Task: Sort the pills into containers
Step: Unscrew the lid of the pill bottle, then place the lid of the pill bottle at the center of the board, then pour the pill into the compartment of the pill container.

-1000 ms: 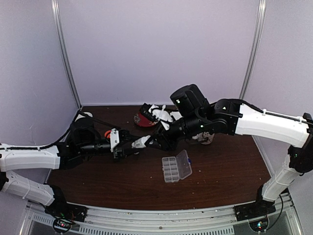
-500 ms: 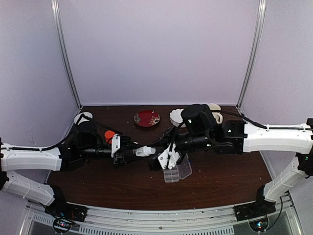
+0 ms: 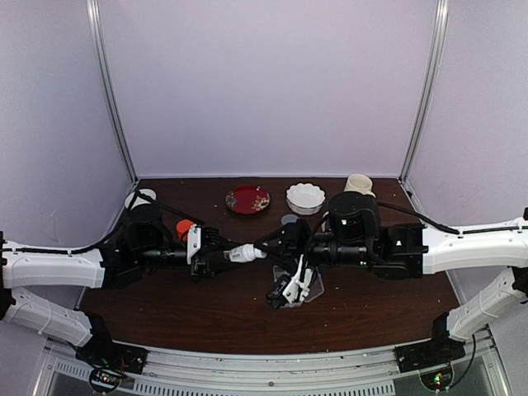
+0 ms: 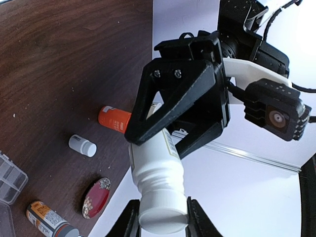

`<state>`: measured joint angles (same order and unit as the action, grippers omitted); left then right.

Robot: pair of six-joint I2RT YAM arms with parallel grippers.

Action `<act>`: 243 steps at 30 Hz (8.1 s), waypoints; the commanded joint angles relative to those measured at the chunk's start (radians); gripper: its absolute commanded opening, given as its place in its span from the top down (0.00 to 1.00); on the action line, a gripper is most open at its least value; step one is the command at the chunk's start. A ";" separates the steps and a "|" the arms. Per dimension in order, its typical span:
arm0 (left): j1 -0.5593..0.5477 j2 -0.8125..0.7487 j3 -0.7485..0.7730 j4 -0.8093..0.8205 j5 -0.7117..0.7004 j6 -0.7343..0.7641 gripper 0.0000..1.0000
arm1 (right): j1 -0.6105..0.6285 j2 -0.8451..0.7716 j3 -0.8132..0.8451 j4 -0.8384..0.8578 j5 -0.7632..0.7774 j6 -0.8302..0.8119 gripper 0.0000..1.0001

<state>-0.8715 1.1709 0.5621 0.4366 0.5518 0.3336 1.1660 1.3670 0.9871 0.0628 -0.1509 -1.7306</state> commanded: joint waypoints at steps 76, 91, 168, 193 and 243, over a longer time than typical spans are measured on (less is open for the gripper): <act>-0.114 0.519 0.128 0.021 -0.154 -0.110 0.96 | -0.317 -0.106 -0.229 -0.479 0.164 2.145 0.48; -0.144 0.593 0.222 -0.090 -0.167 -0.072 0.96 | -0.251 -0.180 -0.234 -0.350 0.074 2.172 0.70; -0.193 0.623 0.440 -0.464 -0.271 -0.101 1.00 | -0.200 -0.167 -0.366 -0.219 0.191 2.322 0.80; -0.197 0.622 0.435 -0.417 -0.251 -0.121 1.00 | -0.200 -0.143 -0.364 -0.213 0.177 2.321 0.80; -0.197 0.598 0.513 -0.538 -0.275 -0.125 1.00 | -0.200 -0.156 -0.390 -0.200 0.174 2.329 0.81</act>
<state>-1.0626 1.8149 1.0431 -0.1108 0.2722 0.2142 0.9699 1.2179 0.6140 -0.1528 0.0174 0.5911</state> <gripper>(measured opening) 0.333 0.192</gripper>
